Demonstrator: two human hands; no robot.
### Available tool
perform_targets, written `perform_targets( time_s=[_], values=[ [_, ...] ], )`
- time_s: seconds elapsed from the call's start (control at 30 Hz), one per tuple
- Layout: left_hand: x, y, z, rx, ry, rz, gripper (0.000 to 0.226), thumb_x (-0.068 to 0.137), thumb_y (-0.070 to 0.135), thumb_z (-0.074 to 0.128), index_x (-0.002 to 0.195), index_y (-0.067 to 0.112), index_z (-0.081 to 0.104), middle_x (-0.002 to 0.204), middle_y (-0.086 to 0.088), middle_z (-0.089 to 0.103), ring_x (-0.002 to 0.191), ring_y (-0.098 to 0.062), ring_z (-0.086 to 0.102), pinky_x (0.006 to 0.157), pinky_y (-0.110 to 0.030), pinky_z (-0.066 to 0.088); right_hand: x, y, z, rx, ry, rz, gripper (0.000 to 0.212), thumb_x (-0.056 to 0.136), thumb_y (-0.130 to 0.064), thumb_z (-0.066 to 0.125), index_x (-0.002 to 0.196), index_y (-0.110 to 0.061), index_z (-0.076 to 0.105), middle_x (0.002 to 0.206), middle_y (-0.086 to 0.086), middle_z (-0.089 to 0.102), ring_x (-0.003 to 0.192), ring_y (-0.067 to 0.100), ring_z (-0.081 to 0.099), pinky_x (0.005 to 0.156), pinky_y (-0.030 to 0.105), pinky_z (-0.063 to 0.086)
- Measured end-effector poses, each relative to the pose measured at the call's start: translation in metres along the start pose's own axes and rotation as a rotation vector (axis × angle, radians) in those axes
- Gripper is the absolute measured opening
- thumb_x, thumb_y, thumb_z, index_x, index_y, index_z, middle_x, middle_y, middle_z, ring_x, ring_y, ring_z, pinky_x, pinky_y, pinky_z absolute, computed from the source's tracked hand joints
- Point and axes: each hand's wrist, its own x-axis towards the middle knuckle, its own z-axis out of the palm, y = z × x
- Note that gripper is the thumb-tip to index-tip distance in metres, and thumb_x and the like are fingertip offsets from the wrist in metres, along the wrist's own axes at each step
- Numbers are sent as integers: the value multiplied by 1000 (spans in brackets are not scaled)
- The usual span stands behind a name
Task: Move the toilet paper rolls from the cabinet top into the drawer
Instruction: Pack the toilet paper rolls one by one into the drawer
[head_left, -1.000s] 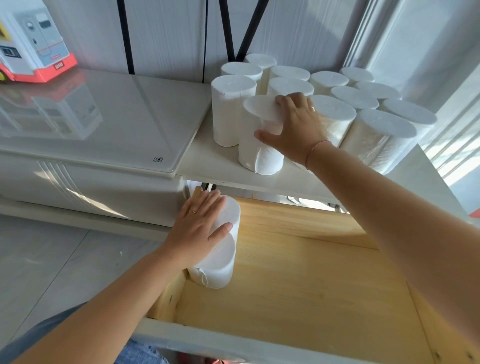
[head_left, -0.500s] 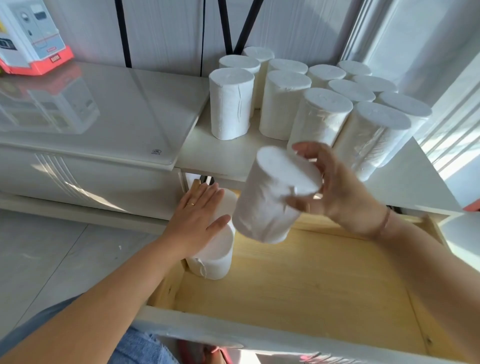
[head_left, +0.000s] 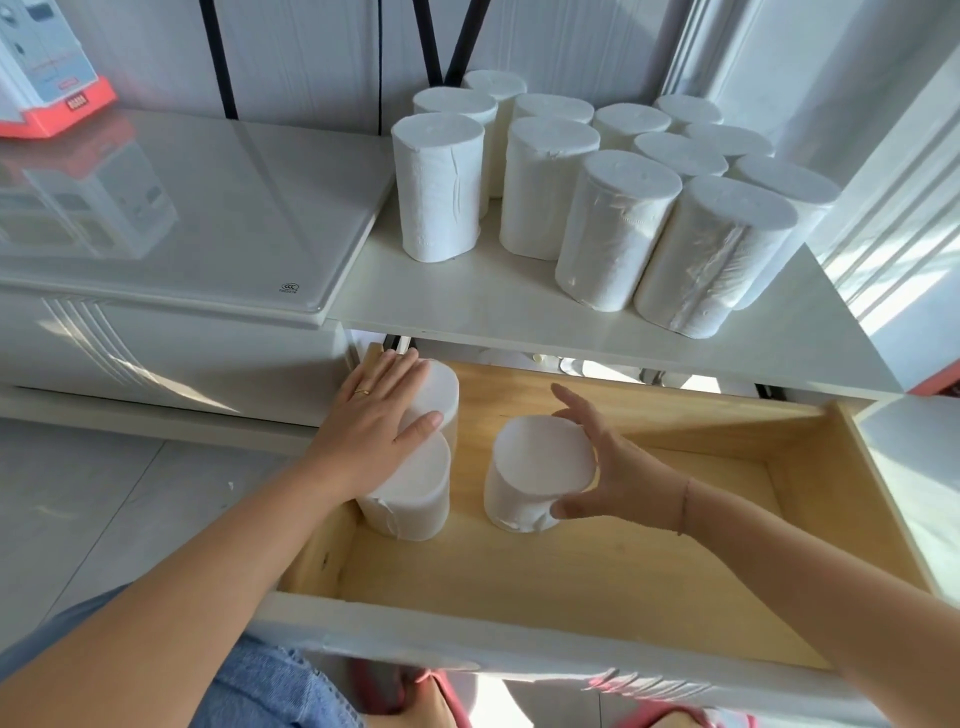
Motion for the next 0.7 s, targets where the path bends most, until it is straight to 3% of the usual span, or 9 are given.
perform_targets(
  time_s=[0.1,0.2,0.3,0.4,0.53,0.63,0.7],
  values=[
    [1,-1,1,3,3,1,81,81,71,3,149,27,9,158,9,2,137,2,-16,115,-29,-6,-1,-4,-1,159,-64,172,86,82,-44,70,148,-42,15,144,-7,38,128,17,43,103,32,44],
    [0,0,0,4,-6,0,81,81,71,2,149,28,7,158,9,0,137,2,-16,115,-29,-6,-1,-14,3,366,-139,360,56,89,-50,55,140,-40,35,138,-8,51,126,22,49,96,51,50],
    [0,0,0,15,-10,-9,78,83,70,4,149,28,7,158,10,-1,137,1,-16,115,-29,-7,-5,-21,14,469,-264,459,44,91,-44,56,132,-37,42,129,2,54,106,31,58,89,51,55],
    [0,1,0,21,-18,-17,73,86,65,8,149,28,5,158,9,-1,137,1,-17,115,-30,-7,-12,-30,38,558,-416,498,34,92,-38,58,124,-34,46,110,6,58,83,26,60,87,44,55],
    [0,2,-1,9,-22,-21,71,87,63,10,149,27,4,158,10,-2,139,-1,-17,116,-31,-7,-15,-48,76,682,-461,510,45,92,-34,60,134,-27,45,117,5,60,90,18,65,84,29,57],
    [-1,3,-2,6,-22,-19,65,94,59,16,149,26,6,159,8,-1,143,-6,-12,117,-33,-6,-8,-64,92,724,-473,542,43,95,-35,56,133,-20,47,105,3,60,80,13,64,78,23,57],
    [-2,4,-3,-6,-16,-16,63,96,56,19,149,25,7,159,7,1,143,-7,-11,117,-33,-5,-3,-73,98,734,-475,561,44,95,-35,55,133,-13,48,111,8,60,77,13,63,78,24,56]
  ],
)
